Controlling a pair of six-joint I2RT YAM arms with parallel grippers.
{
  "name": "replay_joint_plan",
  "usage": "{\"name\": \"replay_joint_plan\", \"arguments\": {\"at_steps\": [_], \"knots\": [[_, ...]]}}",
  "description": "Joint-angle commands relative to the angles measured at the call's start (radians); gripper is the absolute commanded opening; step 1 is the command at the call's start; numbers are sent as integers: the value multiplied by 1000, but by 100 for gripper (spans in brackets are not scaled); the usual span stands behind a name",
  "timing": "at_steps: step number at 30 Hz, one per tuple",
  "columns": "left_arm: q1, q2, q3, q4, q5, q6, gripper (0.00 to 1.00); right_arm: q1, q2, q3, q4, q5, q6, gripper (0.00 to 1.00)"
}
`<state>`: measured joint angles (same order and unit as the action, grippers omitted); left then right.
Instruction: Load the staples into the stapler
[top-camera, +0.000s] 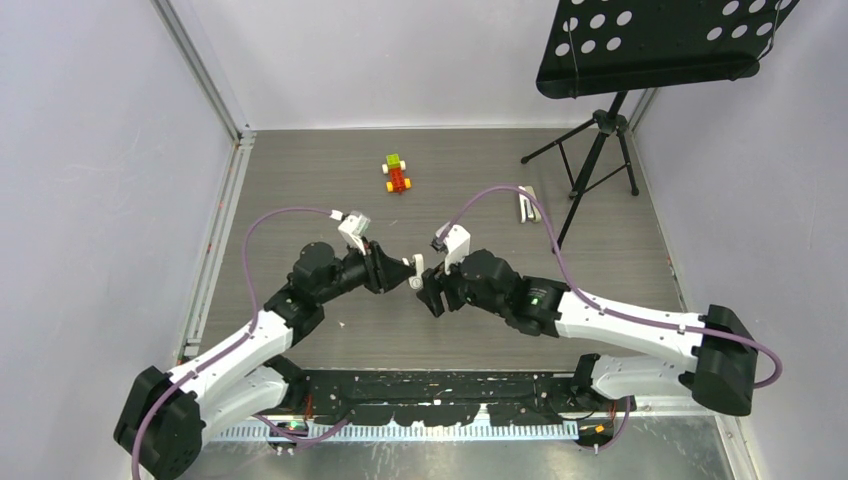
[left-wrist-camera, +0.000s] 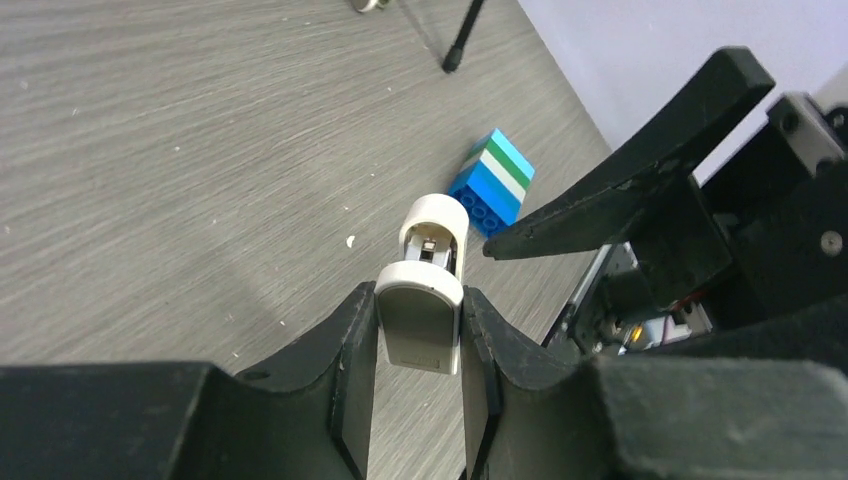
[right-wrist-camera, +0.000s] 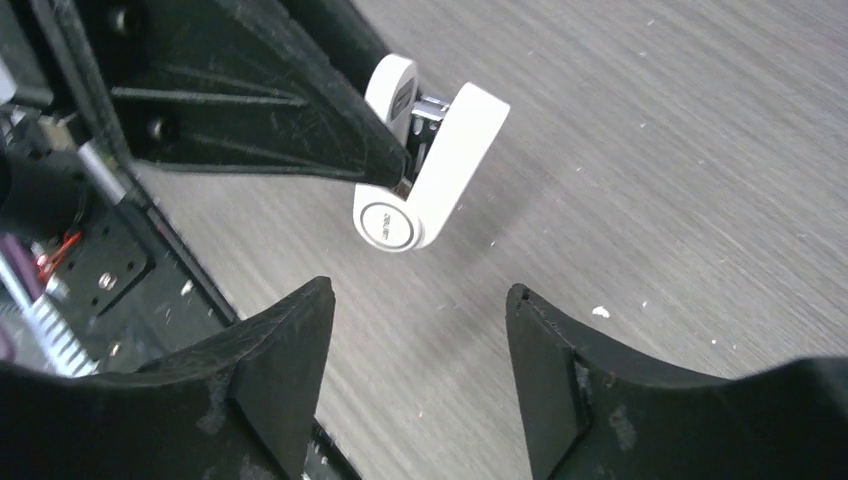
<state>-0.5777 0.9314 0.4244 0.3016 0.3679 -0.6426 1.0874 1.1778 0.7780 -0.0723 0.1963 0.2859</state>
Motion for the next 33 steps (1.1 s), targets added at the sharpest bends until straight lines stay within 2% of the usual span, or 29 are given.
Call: {"name": "replay_joint_plan", "arguments": {"at_steps": [1,7,15,23,27,33], "knots": [[1,-43,16,22,145,220,0,3,-92,38,-92,-132,-121,66],[-1,-41,-11,125,321,279,0,3,-228,59,-214,-181,-200,74],[-44,-2,-19,289,454,302,0,1,-337,76,-311,-320,-328,76],[-102,-12,4,287,504,387,0,-34,-318,105,-335,-344,-378,76],[-116,-23,15,230,500,459,0,-58,-298,107,-304,-384,-374,76],[-130,-19,38,211,496,507,0,-151,-245,114,-282,-525,-365,72]]}}
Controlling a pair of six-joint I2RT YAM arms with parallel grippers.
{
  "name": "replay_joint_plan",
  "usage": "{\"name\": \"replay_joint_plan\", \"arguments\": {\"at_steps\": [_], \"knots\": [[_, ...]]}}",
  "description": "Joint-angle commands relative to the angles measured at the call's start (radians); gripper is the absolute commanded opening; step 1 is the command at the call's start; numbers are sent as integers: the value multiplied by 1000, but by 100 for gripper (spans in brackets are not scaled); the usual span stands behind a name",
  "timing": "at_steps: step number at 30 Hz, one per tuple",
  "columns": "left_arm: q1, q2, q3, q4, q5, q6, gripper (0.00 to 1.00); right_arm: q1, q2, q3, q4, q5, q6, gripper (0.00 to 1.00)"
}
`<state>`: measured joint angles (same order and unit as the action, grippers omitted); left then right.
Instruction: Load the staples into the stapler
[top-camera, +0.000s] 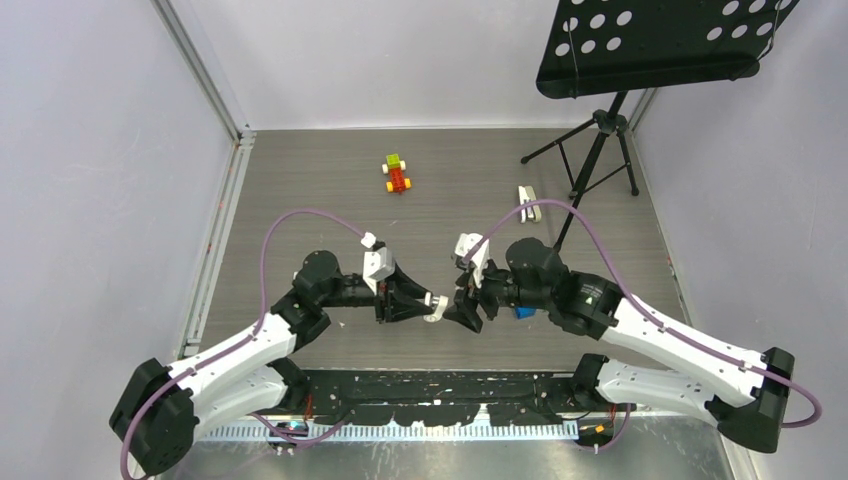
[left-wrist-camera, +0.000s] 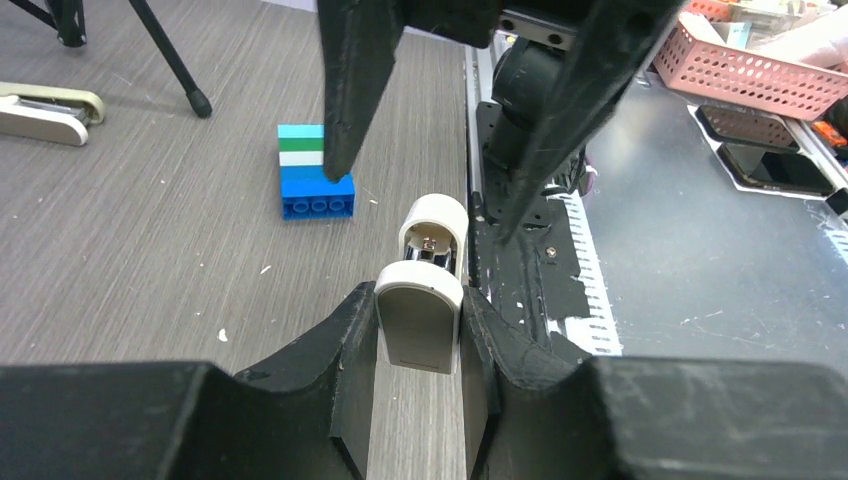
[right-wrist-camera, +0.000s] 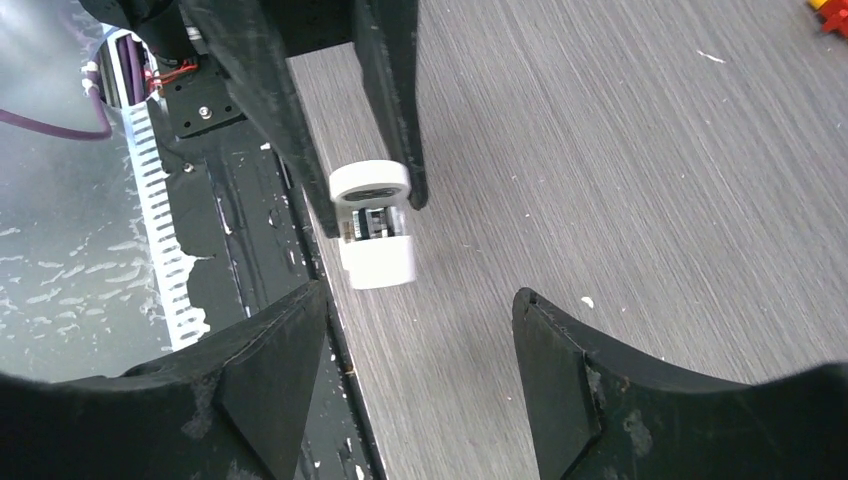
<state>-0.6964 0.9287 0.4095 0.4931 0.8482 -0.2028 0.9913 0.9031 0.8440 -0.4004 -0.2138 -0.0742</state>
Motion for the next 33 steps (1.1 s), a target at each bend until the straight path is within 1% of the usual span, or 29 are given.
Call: {"name": "replay_joint_plan", "arguments": {"at_steps": [1,3,5,10,15,19,25,28,31,33], "knots": [[-13,-14,56,19,14,77,0,-79,40,50,45,-148,0,70],[-20,-5,62,19,14,90,0,-135,54,53,60,-221,21,67],[-25,9,72,19,19,102,0,-162,58,48,90,-289,42,65],[-30,54,103,19,20,108,0,-169,90,43,111,-332,41,61],[-31,98,134,20,23,105,0,-170,105,28,129,-352,42,58],[-29,116,152,21,21,107,0,-170,98,25,131,-333,30,51],[-17,98,166,3,6,123,0,-171,66,11,132,-332,25,42],[-2,98,181,-6,33,107,0,-171,51,6,133,-342,25,40],[8,95,188,5,45,91,0,-170,43,9,132,-360,22,32],[20,89,188,13,53,80,0,-170,40,12,132,-364,24,30]]}}
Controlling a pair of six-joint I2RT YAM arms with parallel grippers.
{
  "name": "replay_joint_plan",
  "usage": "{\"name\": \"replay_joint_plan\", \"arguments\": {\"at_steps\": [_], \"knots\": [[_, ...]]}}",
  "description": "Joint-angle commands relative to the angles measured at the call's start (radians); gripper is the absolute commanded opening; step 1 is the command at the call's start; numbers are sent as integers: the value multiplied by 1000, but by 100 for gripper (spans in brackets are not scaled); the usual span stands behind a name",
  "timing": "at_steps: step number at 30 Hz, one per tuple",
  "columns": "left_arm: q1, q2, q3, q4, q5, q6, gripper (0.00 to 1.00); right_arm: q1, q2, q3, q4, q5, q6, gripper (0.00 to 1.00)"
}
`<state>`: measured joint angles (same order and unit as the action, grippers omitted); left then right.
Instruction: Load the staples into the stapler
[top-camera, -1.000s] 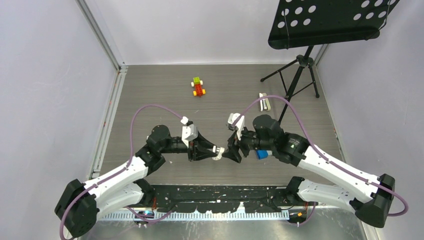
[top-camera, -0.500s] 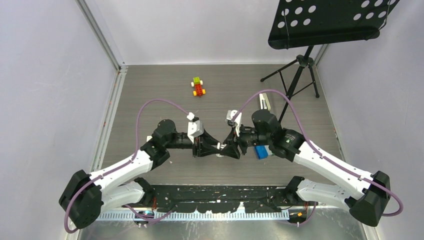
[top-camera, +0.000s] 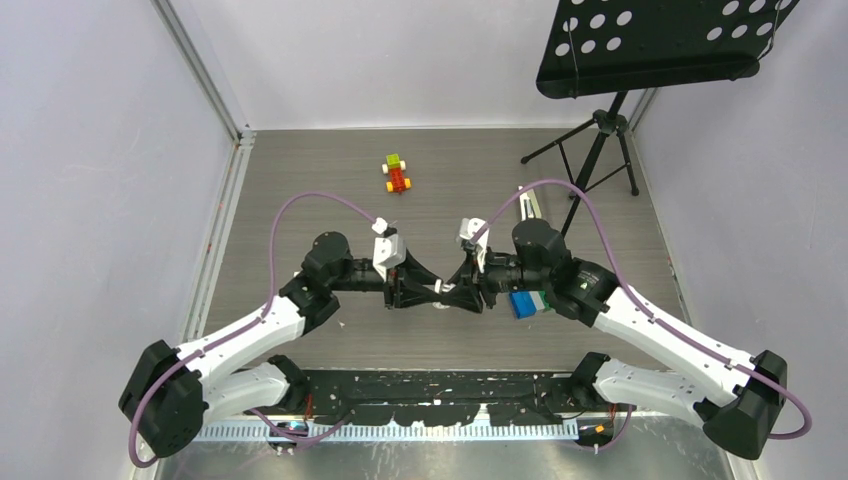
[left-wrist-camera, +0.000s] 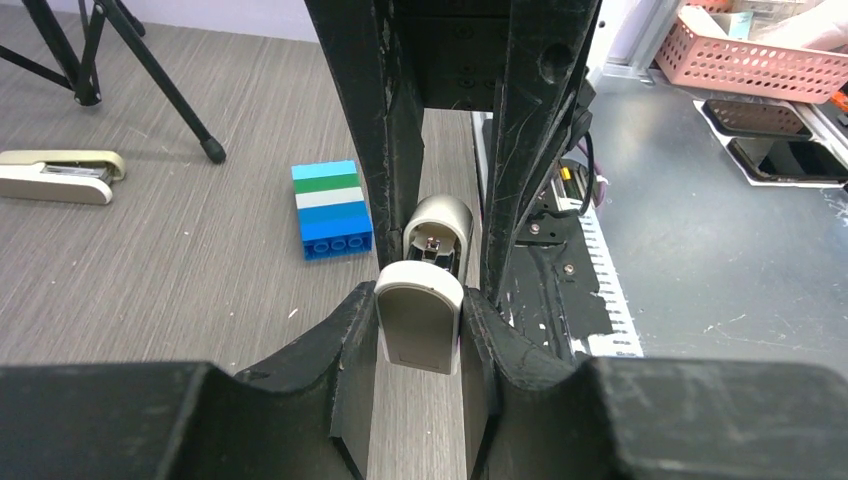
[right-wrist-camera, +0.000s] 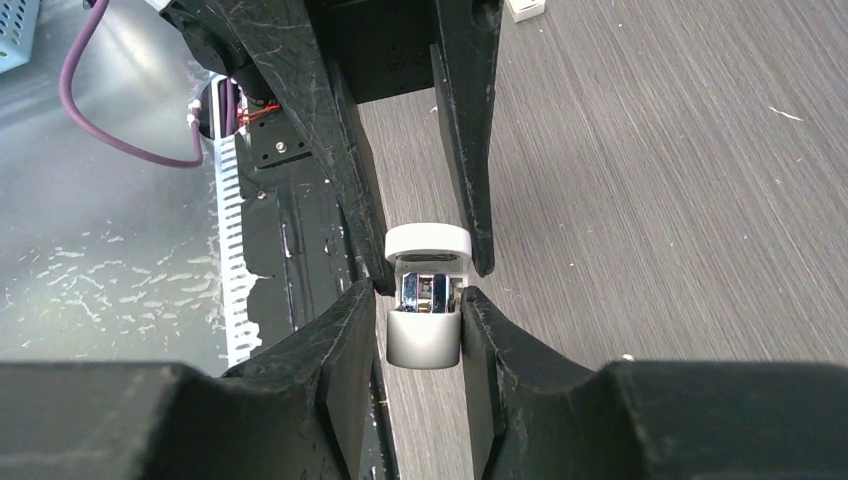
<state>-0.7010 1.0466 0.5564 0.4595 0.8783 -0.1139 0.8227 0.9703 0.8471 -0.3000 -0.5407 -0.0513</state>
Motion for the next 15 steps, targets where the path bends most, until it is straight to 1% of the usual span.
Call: {"name": "replay_joint_plan", "arguments": {"at_steps": [1,4,6,9,11,13,15], "knots": [[31,-31,38,55,25,-16,0,-2,-28,9,31,-36,0,29],[65,-34,25,90,35,-51,0,-2,-34,6,32,-39,-3,23],[101,-30,11,155,40,-98,0,-2,-35,0,40,-38,-2,19],[164,-18,-24,302,49,-225,0,-2,-25,-13,67,-42,6,7],[198,-13,-69,427,24,-306,0,-2,-16,-26,103,-39,17,1],[226,-3,-90,505,-2,-374,0,-5,-12,-23,114,-26,22,0],[244,12,-88,520,-11,-398,0,-10,-21,-25,130,-3,26,0]]}}
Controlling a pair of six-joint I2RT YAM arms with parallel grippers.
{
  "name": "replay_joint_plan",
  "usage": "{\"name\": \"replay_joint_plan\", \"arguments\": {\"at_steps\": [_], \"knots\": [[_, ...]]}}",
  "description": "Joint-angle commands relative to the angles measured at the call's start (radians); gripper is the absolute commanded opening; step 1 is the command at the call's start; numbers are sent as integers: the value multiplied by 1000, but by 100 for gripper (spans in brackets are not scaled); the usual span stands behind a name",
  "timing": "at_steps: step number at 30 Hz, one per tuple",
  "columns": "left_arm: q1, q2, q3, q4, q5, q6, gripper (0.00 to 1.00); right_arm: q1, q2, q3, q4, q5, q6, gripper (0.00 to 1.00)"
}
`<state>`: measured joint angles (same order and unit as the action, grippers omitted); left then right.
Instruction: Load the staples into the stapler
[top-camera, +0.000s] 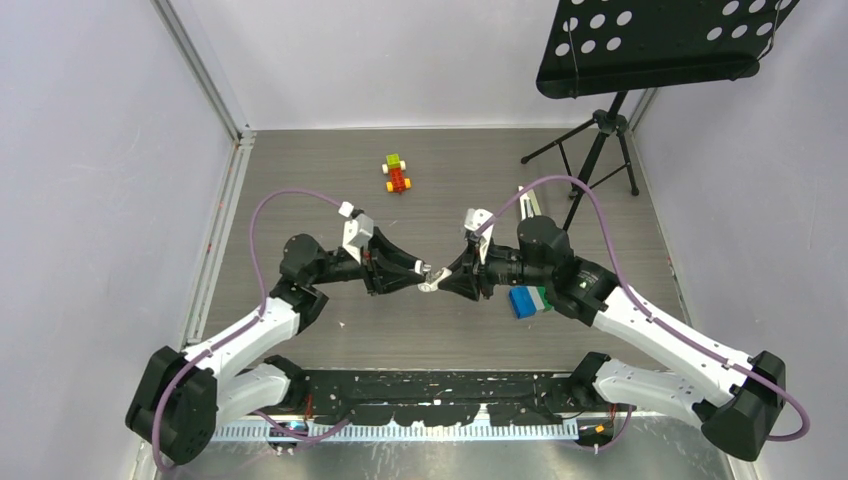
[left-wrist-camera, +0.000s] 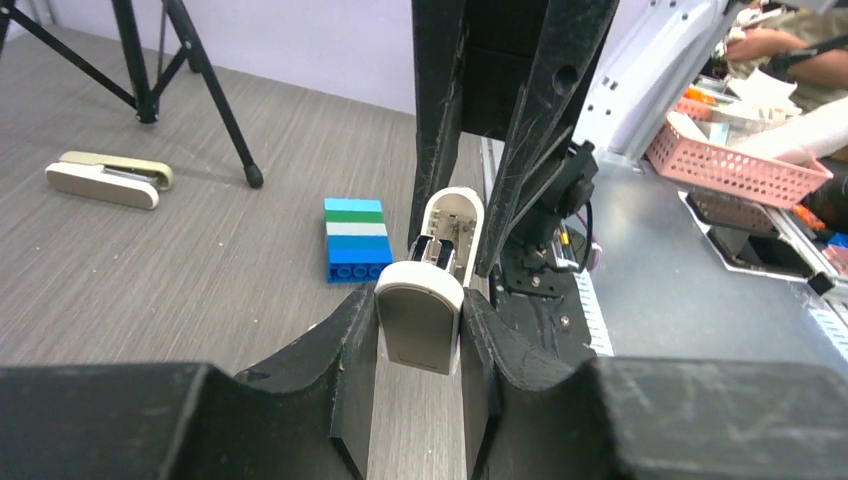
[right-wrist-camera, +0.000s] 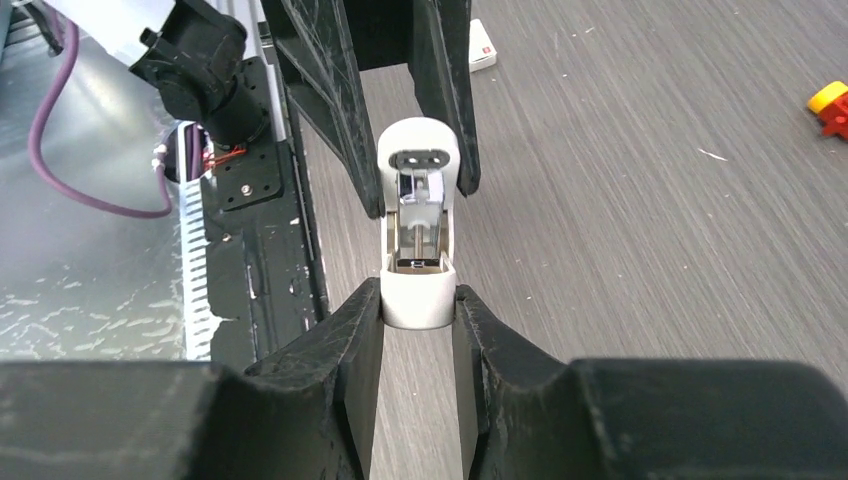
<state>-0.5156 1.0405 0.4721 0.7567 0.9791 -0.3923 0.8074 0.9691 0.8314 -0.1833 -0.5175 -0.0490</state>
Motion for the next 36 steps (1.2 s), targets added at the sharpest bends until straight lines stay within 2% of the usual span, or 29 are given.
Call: {"name": "replay_joint_plan", "arguments": {"at_steps": [1,4,9,15,20,23,27,32,33,36], "knots": [[61,27,-2,228,-117,-129,0,2,-30,-22,43,-14,37,0],[65,48,-8,276,-121,-170,0,-19,-58,-74,135,-4,90,0],[65,30,-36,319,-138,-208,0,-33,-63,-69,137,-34,92,0],[66,-21,-93,343,-332,-294,0,-46,-128,-202,407,60,219,0],[66,-69,-156,357,-467,-402,0,-49,-231,-289,581,223,285,0],[66,-98,-206,376,-540,-478,0,-51,-272,-337,670,259,318,0],[65,-123,-246,378,-591,-555,0,-51,-234,-350,724,227,365,0],[65,-157,-236,289,-573,-512,0,-51,-167,-355,772,193,399,0],[65,-172,-229,252,-572,-488,1,-51,-162,-346,758,189,386,0],[65,-271,-179,49,-560,-373,25,-51,-158,-308,639,173,303,0]]}}
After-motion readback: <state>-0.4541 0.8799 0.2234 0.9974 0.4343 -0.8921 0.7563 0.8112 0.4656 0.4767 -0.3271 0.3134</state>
